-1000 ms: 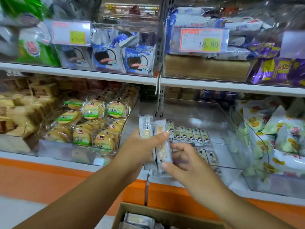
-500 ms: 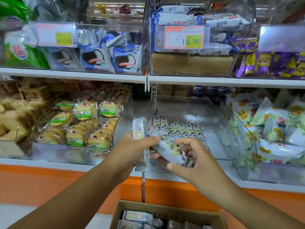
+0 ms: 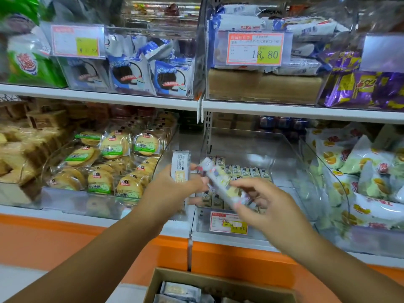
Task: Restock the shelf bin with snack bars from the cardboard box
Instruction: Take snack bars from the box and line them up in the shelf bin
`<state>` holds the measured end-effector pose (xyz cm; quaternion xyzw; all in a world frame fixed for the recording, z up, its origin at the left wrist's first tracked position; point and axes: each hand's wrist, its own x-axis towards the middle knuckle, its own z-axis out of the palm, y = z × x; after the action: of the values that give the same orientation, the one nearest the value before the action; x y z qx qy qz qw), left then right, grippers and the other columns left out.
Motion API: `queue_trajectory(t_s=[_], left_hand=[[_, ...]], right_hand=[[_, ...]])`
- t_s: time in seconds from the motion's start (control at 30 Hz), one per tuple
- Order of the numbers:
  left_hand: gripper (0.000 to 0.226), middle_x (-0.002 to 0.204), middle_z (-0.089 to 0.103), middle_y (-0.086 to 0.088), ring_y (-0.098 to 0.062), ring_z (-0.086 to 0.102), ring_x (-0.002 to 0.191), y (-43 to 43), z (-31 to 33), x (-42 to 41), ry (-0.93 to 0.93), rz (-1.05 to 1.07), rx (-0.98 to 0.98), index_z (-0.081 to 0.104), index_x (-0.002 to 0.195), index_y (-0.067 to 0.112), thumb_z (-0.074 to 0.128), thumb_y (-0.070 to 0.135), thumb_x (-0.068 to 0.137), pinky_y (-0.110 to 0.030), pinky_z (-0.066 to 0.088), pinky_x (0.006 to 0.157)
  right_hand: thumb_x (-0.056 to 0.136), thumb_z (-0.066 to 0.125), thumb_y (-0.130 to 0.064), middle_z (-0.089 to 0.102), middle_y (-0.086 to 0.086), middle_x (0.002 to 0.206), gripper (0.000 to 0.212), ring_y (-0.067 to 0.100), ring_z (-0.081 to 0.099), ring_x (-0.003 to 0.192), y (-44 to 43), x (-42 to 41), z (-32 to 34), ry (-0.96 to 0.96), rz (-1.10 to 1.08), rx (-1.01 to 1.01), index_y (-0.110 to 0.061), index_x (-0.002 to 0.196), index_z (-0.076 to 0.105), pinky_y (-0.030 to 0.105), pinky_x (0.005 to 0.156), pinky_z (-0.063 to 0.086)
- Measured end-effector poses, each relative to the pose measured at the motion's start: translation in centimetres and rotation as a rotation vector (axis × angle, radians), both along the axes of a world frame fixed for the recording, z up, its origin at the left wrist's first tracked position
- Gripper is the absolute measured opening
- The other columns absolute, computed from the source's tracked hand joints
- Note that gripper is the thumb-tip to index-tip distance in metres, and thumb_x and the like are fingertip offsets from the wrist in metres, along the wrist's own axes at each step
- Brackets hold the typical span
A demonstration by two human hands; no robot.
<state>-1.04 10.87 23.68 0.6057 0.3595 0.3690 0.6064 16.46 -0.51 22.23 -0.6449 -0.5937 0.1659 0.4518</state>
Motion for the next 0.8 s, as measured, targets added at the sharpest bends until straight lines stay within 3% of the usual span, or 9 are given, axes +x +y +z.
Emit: queue_trajectory(t_s=[0.07, 0.2, 0.27, 0.37, 0.5, 0.57, 0.67, 0.73, 0.8], left_hand=[[0.023, 0.080, 0.072, -0.007, -0.012, 0.069, 0.062, 1.0, -0.5, -0.2, 0.124, 0.088, 0.164, 0.060, 0.100, 0.017, 0.076, 0.014, 0.083, -0.027, 0.056, 0.054], [0.027, 0.078, 0.066, -0.006, -0.021, 0.062, 0.065, 2.2, -1.5, 0.0, 0.348, 0.098, 0.250, 0.058, 0.095, 0.021, 0.078, 0.031, 0.080, -0.051, 0.058, 0.062], [0.025, 0.075, 0.065, -0.001, -0.019, 0.062, 0.064, 2.5, -1.8, 0.3, 0.379, 0.079, 0.245, 0.060, 0.093, 0.022, 0.077, 0.034, 0.080, -0.045, 0.059, 0.063], [0.020, 0.059, 0.059, 0.009, -0.011, 0.054, 0.054, 2.8, -2.1, 0.4, 0.370, 0.060, 0.243, 0.059, 0.081, 0.021, 0.075, 0.032, 0.083, -0.029, 0.050, 0.052], [0.024, 0.074, 0.066, -0.004, -0.015, 0.058, 0.063, 2.9, -2.3, 0.4, 0.407, 0.053, 0.226, 0.062, 0.086, 0.016, 0.073, 0.037, 0.083, -0.036, 0.055, 0.063], [0.027, 0.083, 0.068, -0.008, -0.017, 0.060, 0.065, 2.9, -2.3, 0.3, 0.416, 0.053, 0.214, 0.063, 0.089, 0.015, 0.073, 0.039, 0.082, -0.042, 0.058, 0.069], [0.033, 0.086, 0.066, -0.014, -0.018, 0.058, 0.066, 2.9, -2.3, 0.2, 0.420, 0.034, 0.206, 0.062, 0.092, 0.013, 0.072, 0.042, 0.081, -0.037, 0.054, 0.064], [0.032, 0.084, 0.064, -0.013, -0.016, 0.057, 0.066, 2.6, -2.0, 0.0, 0.412, 0.017, 0.221, 0.061, 0.092, 0.015, 0.071, 0.044, 0.082, -0.034, 0.052, 0.061], [0.028, 0.076, 0.055, -0.009, -0.016, 0.053, 0.066, 2.0, -1.6, -0.3, 0.389, -0.030, 0.178, 0.058, 0.093, 0.014, 0.067, 0.040, 0.087, -0.031, 0.046, 0.060]], right_hand=[[0.084, 0.070, -0.018, 0.061, -0.015, 0.101, 0.033, 0.006, 0.060, 0.088, 1.9, 2.2, 0.0, -0.002, -0.143, 0.038, -0.045, 0.102, 0.063, 0.023, 0.074, 0.051], [0.087, 0.069, -0.025, 0.063, -0.007, 0.108, 0.025, 0.011, 0.061, 0.102, 5.8, 6.5, -1.6, -0.070, -0.356, -0.152, -0.030, 0.111, 0.066, 0.025, 0.083, 0.046], [0.087, 0.068, -0.027, 0.067, -0.002, 0.106, 0.023, 0.014, 0.063, 0.104, 7.7, 7.7, -2.3, -0.099, -0.399, -0.233, -0.022, 0.109, 0.069, 0.026, 0.086, 0.046], [0.088, 0.068, -0.028, 0.072, 0.000, 0.099, 0.016, 0.015, 0.065, 0.090, 10.4, 8.1, -2.5, -0.124, -0.390, -0.284, -0.017, 0.099, 0.071, 0.025, 0.078, 0.047], [0.090, 0.065, -0.023, 0.073, 0.003, 0.098, 0.008, 0.016, 0.064, 0.081, 13.2, 7.2, -3.2, -0.201, -0.327, -0.334, -0.016, 0.090, 0.070, 0.027, 0.073, 0.049], [0.092, 0.062, -0.019, 0.071, 0.003, 0.110, 0.015, 0.015, 0.063, 0.085, 13.5, 7.0, -3.7, -0.212, -0.278, -0.385, -0.016, 0.104, 0.071, 0.024, 0.074, 0.047], [0.097, 0.054, -0.019, 0.059, 0.002, 0.131, 0.033, 0.016, 0.064, 0.079, 13.0, 7.3, -4.1, -0.162, -0.196, -0.450, -0.026, 0.129, 0.058, 0.025, 0.060, 0.045], [0.100, 0.048, -0.019, 0.048, 0.003, 0.144, 0.041, 0.015, 0.062, 0.063, 12.3, 7.6, -4.2, -0.118, -0.146, -0.513, -0.032, 0.139, 0.047, 0.029, 0.051, 0.047], [0.102, 0.043, -0.020, 0.039, 0.002, 0.151, 0.046, 0.007, 0.045, 0.041, 11.6, 7.5, -4.0, -0.129, -0.125, -0.552, -0.035, 0.145, 0.038, 0.023, 0.044, 0.041]])
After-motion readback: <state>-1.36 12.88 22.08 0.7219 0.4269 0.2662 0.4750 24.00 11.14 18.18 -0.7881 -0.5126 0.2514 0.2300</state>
